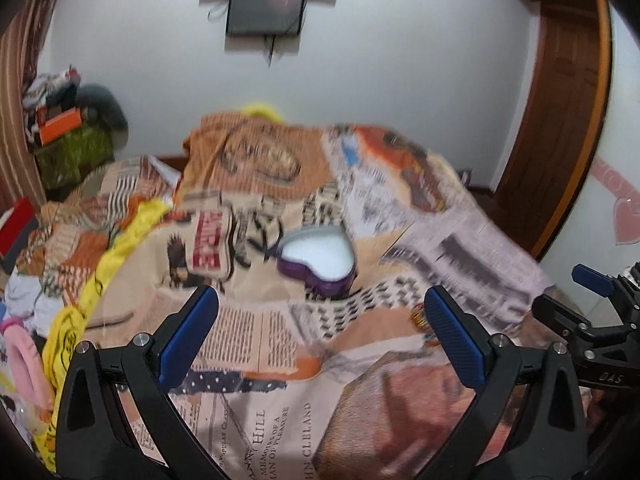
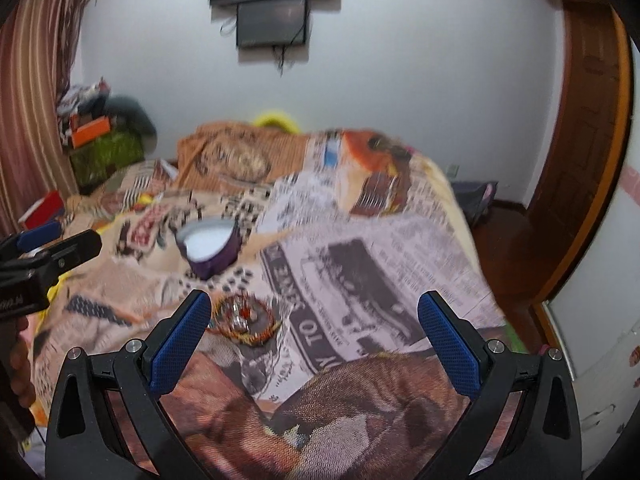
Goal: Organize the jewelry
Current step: 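Lower the right gripper onto the jewelry pile and grasp the silver charm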
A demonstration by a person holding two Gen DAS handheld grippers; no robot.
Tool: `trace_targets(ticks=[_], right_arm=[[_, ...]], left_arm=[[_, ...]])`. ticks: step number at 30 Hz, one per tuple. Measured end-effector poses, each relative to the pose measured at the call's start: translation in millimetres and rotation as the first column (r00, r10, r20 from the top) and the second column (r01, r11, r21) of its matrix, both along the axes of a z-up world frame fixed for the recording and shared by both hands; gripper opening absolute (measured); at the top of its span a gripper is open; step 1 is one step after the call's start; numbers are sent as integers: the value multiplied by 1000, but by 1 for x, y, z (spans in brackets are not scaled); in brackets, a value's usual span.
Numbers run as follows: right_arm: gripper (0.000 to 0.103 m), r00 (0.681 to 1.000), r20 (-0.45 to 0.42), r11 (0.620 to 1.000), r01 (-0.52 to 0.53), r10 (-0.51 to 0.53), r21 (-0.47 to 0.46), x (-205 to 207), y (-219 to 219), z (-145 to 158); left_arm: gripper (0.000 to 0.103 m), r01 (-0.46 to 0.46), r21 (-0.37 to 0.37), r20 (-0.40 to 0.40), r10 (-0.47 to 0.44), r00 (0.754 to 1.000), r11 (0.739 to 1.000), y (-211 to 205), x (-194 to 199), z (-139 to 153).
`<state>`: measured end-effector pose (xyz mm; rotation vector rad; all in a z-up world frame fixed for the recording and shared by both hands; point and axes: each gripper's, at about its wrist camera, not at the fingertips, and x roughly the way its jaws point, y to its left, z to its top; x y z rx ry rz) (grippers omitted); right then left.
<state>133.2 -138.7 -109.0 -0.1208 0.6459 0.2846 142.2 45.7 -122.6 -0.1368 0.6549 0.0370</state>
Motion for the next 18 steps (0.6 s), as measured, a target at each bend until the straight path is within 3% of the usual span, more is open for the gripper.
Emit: trace_targets(ticks=[3,8,12,14,15,18], right_arm=[[96,997,-70,999,-33,35,25,10,-2,-13],[71,985,-143,995,-95,99,34,26,4,-24],[53,965,-194,984,-168,175,53,33,11,-28],[37,946,-226,973,-219,231,74,41,17,-33],[34,938,-244,970,-233,244,76,45,20,-37],[18,916,-286,959,-273,282,74,50,29,-46]], left_arm=[[103,16,8,-70,-16,997,1000,-1,13,-16],[103,63,29,-155,-57,986,998,-7,28,-33],[103,84,39,-152,-77,985,996,-11,32,-39],[103,99,32,-152,-94,984,995,-13,34,-41],[103,106,26,-153,-101,983,994,-14,34,-41],[95,130,8,-159,-127,979,991,-16,36,-44]])
